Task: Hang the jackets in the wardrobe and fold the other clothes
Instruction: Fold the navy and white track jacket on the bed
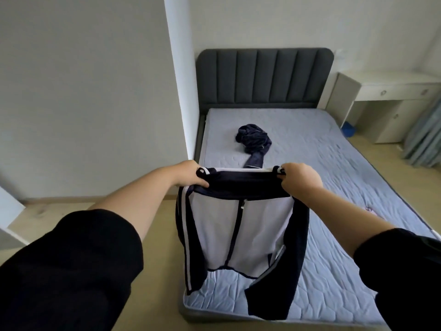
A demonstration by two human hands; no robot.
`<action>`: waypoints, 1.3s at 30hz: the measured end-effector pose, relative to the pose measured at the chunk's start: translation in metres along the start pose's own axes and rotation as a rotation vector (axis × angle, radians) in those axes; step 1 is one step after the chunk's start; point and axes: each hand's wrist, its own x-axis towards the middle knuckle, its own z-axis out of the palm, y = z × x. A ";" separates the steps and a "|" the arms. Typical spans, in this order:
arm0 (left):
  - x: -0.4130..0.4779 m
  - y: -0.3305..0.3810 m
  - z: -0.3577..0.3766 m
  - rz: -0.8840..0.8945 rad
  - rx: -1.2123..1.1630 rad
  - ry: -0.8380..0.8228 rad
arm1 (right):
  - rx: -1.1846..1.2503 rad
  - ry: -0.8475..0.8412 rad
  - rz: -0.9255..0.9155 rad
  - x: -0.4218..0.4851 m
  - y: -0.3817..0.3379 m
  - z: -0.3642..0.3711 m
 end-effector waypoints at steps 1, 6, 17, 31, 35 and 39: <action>0.005 0.003 0.004 -0.005 0.037 -0.005 | -0.012 -0.012 0.000 0.002 0.004 0.003; 0.043 0.015 0.048 -0.039 0.313 0.113 | -0.107 -0.080 -0.019 0.017 0.024 0.027; 0.151 -0.055 0.231 -0.786 -0.468 0.065 | 0.013 -0.111 0.179 0.021 0.073 0.220; 0.303 -0.149 0.503 -0.596 -1.580 0.143 | 0.660 -0.254 0.556 0.051 0.148 0.578; 0.316 -0.166 0.543 -0.509 -1.763 0.243 | 1.056 -0.194 0.637 0.050 0.150 0.634; 0.329 -0.149 0.510 -0.431 -1.932 0.317 | 0.919 -0.044 0.490 0.091 0.144 0.599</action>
